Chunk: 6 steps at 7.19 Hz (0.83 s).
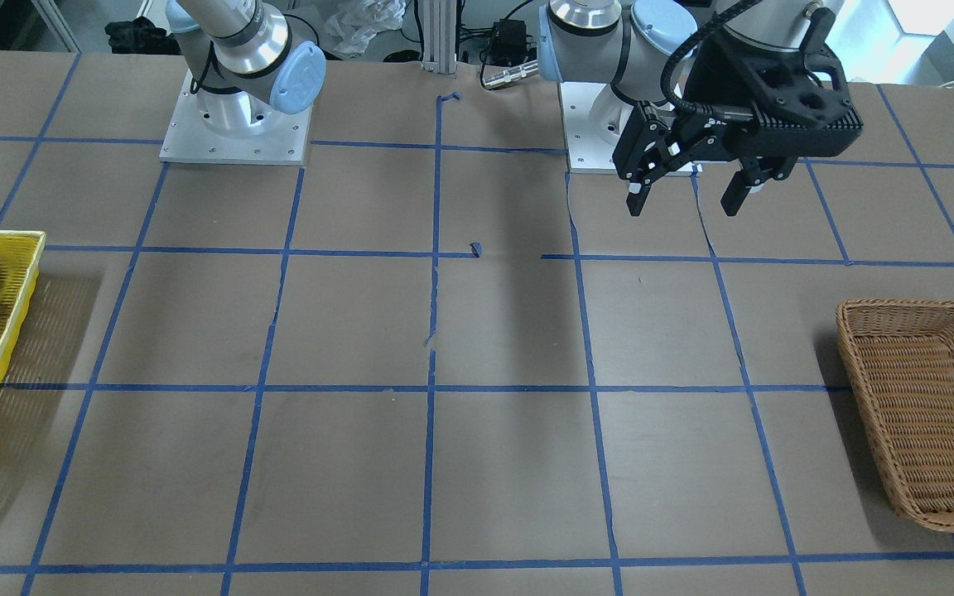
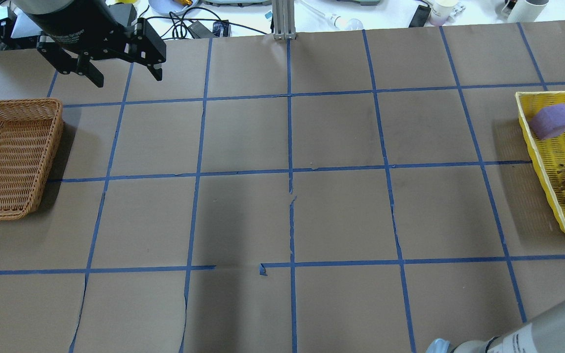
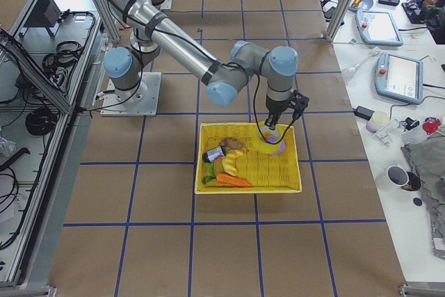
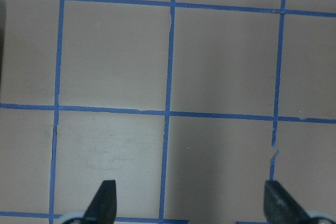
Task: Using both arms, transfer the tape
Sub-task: 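Close the right gripper on the rim of the clear tape roll, then carry the tape roll with the right gripper to the table center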
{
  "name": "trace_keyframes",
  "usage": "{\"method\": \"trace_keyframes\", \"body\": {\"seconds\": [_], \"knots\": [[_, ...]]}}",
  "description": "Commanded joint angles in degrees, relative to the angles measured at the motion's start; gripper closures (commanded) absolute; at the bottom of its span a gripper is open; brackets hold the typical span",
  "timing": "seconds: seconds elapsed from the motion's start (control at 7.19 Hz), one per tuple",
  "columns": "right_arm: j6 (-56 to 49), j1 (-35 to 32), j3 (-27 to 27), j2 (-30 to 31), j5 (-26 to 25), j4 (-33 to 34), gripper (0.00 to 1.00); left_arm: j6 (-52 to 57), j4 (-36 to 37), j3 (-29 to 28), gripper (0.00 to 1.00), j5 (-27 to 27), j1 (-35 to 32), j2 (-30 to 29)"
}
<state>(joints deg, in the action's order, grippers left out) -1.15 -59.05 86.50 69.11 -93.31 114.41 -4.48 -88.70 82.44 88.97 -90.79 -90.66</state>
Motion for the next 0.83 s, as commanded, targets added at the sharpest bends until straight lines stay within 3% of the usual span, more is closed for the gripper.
{"method": "trace_keyframes", "body": {"seconds": [0.0,0.42,0.7], "knots": [[15.1,-15.8,0.0,0.9,-2.6,-1.5,1.00,0.0,0.0,0.0,0.00,0.0,0.0,0.0],[46.3,-36.3,-0.3,-4.0,-1.9,-0.4,1.00,-0.2,0.0,0.1,0.00,0.0,-0.4,-0.2],[59.1,-44.5,-0.5,-9.4,-1.8,5.6,1.00,-0.1,-0.1,0.2,0.00,0.4,-0.2,-0.3]]}}
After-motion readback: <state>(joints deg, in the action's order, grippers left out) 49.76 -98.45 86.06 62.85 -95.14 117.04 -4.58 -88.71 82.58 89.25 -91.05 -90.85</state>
